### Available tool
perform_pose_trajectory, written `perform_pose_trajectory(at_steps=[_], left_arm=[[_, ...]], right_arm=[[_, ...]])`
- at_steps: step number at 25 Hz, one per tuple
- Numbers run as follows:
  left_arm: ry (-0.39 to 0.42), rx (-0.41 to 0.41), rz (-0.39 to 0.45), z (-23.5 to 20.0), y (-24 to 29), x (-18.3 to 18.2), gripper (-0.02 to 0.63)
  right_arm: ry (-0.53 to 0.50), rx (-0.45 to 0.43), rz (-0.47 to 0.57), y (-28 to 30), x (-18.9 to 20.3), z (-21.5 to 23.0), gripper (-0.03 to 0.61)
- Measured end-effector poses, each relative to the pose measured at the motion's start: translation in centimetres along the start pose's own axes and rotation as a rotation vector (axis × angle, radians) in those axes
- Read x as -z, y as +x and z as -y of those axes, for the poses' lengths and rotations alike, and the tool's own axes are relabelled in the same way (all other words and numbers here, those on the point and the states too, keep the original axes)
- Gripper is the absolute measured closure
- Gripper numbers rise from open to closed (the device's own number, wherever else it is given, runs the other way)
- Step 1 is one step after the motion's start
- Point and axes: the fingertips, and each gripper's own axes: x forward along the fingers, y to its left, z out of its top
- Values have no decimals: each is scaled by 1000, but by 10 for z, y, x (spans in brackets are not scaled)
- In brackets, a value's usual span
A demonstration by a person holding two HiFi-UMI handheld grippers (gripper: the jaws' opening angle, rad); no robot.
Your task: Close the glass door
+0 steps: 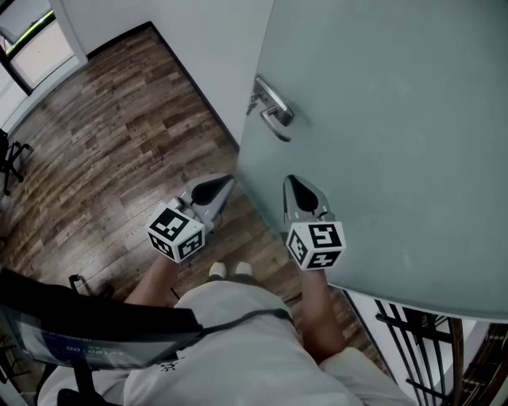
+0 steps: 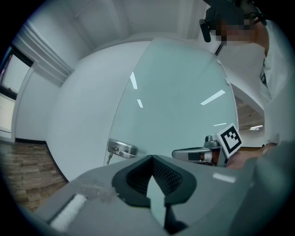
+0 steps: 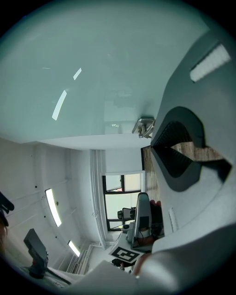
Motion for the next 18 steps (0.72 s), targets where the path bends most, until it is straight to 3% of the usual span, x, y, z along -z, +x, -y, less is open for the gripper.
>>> perform_pose_trajectory(at_steps=[6,9,12,18], left_arm=[[6,-41,9,5,9,-6,609],[18,-54,15,11,11,-11,609],[21,-75,15,13,9,-12,609],[14,-114,9,11,-3,-9,608]], right_arm=[[-65,-27,18,8,-20,14,569],[-148,-23,8,19,-33,26,569],[-263,-37,-67,43,-26,32,560],[-430,-81,-263,105,10,42,400]])
